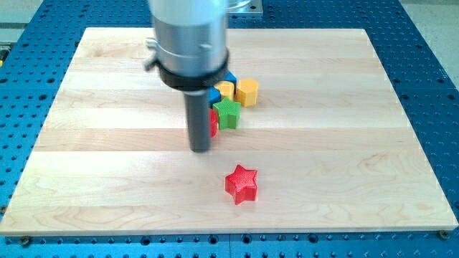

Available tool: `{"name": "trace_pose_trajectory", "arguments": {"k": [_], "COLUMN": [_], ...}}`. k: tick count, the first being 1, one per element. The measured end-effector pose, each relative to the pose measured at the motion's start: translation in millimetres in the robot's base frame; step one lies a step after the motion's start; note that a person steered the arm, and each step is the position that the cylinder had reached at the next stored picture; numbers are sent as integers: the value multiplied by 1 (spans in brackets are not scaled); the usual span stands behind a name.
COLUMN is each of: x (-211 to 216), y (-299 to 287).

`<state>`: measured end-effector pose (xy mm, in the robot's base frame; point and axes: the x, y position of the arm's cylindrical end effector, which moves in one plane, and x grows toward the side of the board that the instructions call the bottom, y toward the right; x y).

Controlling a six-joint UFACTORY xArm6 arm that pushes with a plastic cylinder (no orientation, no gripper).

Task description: Push the red circle above the red star

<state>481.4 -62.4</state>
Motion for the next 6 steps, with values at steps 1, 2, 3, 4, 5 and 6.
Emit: {"name": "trace_pose_trajectory", "arguments": {"k": [1, 2, 3, 4, 5, 6], "x": [-35, -58, -17, 12, -4, -16], "y": [-42, -4, 31, 55, 60, 103]}}
